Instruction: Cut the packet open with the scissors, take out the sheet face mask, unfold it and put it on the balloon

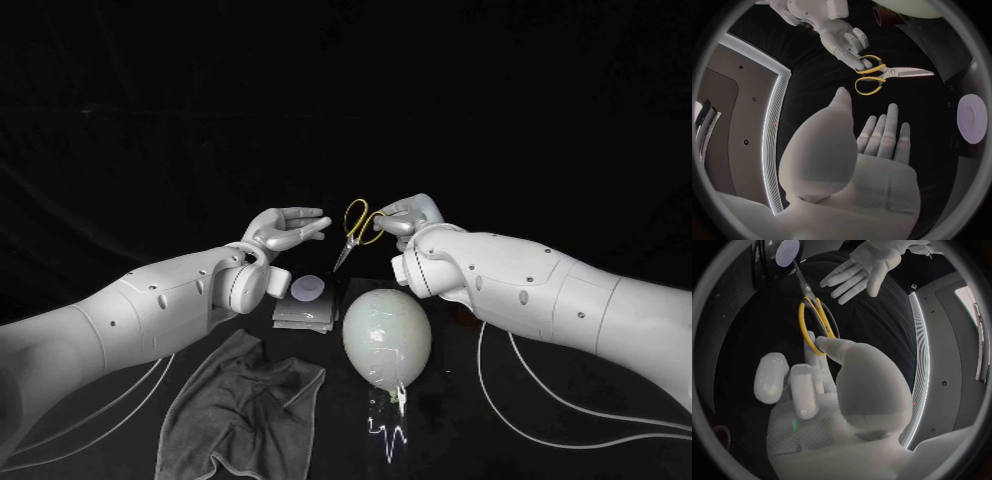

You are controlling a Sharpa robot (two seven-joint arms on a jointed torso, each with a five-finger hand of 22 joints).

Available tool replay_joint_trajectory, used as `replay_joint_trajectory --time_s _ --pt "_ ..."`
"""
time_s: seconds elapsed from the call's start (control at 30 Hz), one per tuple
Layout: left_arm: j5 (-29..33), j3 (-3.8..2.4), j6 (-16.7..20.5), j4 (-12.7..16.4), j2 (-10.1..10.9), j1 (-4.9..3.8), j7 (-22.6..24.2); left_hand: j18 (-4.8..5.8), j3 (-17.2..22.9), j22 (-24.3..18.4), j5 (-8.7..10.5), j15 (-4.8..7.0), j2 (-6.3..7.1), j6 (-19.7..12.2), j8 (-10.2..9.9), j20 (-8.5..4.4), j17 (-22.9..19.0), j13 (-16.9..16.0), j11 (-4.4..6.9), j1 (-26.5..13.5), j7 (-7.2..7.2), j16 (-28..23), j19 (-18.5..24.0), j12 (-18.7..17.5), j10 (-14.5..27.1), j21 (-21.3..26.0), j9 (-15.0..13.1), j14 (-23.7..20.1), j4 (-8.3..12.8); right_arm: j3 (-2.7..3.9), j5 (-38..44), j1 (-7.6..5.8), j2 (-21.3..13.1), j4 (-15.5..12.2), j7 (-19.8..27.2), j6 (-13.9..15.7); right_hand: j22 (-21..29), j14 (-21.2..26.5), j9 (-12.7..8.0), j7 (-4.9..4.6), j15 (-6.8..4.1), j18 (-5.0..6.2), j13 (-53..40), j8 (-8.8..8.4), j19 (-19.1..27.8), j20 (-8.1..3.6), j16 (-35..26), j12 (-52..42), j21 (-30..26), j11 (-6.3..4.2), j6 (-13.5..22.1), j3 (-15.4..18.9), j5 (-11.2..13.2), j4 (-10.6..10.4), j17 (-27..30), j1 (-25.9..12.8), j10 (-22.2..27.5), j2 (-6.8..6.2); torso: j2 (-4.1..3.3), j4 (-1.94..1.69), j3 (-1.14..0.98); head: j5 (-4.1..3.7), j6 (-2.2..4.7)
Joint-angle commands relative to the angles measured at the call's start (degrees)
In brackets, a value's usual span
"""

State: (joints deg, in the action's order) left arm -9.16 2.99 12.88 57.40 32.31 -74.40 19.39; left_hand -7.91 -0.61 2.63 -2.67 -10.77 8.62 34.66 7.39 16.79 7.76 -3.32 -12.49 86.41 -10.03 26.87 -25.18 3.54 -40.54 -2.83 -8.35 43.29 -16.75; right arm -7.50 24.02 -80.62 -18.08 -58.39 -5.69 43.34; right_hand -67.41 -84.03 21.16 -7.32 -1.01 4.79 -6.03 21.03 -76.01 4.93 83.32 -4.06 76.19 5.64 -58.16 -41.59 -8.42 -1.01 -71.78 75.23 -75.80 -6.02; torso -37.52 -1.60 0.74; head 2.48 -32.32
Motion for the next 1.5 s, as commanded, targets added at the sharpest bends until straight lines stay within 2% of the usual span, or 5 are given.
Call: replay_joint_trajectory --time_s 0.03,0.67,0.8,0.93,1.5 --pt "-3.7 -0.06 -2.9 -0.8 -0.6 -0.19 -4.5 1.04 -1.1 0.0 -0.10 -0.01 -0.61 -0.2 -0.1 0.02 -0.1 0.0 -0.32 0.0 -4.47 0.3 0.1 -0.2 -0.2 0.0 -0.1 -0.4 -0.1 0.13 -3.7 0.36 0.4 -0.4 2.4 0.7 -0.1 -2.6 0.0 0.27 -0.27 0.16 0.0 0.28 0.2 0.01 0.0 -0.1 0.0 -2.81 0.1 -0.5 -0.2 0.0 -0.1 0.1 -3.1 0.57 -0.14 -0.09 -0.06 1.07 -0.36" --pt "-5.0 0.11 -5.2 -4.9 -3.5 -0.22 -8.4 0.74 -2.1 0.1 -0.09 -0.30 -2.31 0.5 0.2 0.01 0.0 -0.2 -0.98 1.8 -5.17 1.0 -0.6 0.0 -1.9 -0.2 -0.3 -0.1 0.1 0.88 -5.9 1.20 -0.6 -5.0 3.8 0.5 0.0 -2.5 0.2 0.28 -0.28 0.20 -0.1 0.40 0.3 -0.01 0.0 0.0 0.0 -2.81 0.2 -0.7 -0.5 0.2 0.1 -0.2 -3.2 0.60 0.00 0.06 -0.14 2.13 -1.41" --pt "-5.1 0.12 -7.1 -4.4 -3.3 -0.22 -8.6 0.00 -1.5 0.9 -0.09 0.20 -3.45 5.9 2.0 -0.05 0.4 -0.5 -0.68 3.7 -3.16 2.3 -7.3 0.7 -6.6 -1.8 -1.7 1.8 0.5 0.92 -5.9 1.21 -0.6 -5.0 3.9 0.4 0.0 -2.6 0.3 0.28 -0.28 0.21 -0.1 0.43 0.4 -0.01 0.0 0.0 -0.1 -2.82 0.2 -0.8 -0.5 0.3 0.0 -0.2 -3.2 0.60 0.00 0.05 -0.06 2.01 -1.43" --pt "-4.9 0.16 -9.3 -3.8 -3.1 -0.22 -8.8 -1.94 -1.6 1.8 -0.17 2.61 -5.06 13.2 5.1 -0.11 1.2 -1.0 2.05 5.5 -2.70 5.0 -17.5 3.1 -14.0 -4.2 -3.4 6.9 0.9 0.94 -5.9 1.21 -0.6 -4.9 4.1 0.3 0.0 -2.6 0.3 0.28 -0.28 0.21 -0.1 0.43 0.4 -0.01 0.0 0.0 -0.1 -2.82 0.2 -0.8 -0.5 0.3 0.0 -0.2 -3.2 0.60 0.02 0.05 -0.02 1.95 -1.45" --pt "-2.6 0.26 -12.9 -4.0 -2.9 -0.21 -9.4 -2.17 -2.2 1.3 -0.12 3.89 -7.86 16.9 6.4 -0.06 1.2 -0.4 3.17 5.7 -1.99 5.6 -19.1 2.9 -18.8 -4.1 -3.7 9.5 0.3 0.97 -5.7 1.22 -0.7 -5.2 4.4 -0.2 0.0 -2.6 0.3 0.28 -0.29 0.21 -0.1 0.46 0.4 -0.02 0.0 0.0 0.0 -2.82 0.2 -0.8 -0.6 0.4 0.0 -0.3 -3.2 0.60 -0.07 0.03 -0.01 1.87 -1.48"
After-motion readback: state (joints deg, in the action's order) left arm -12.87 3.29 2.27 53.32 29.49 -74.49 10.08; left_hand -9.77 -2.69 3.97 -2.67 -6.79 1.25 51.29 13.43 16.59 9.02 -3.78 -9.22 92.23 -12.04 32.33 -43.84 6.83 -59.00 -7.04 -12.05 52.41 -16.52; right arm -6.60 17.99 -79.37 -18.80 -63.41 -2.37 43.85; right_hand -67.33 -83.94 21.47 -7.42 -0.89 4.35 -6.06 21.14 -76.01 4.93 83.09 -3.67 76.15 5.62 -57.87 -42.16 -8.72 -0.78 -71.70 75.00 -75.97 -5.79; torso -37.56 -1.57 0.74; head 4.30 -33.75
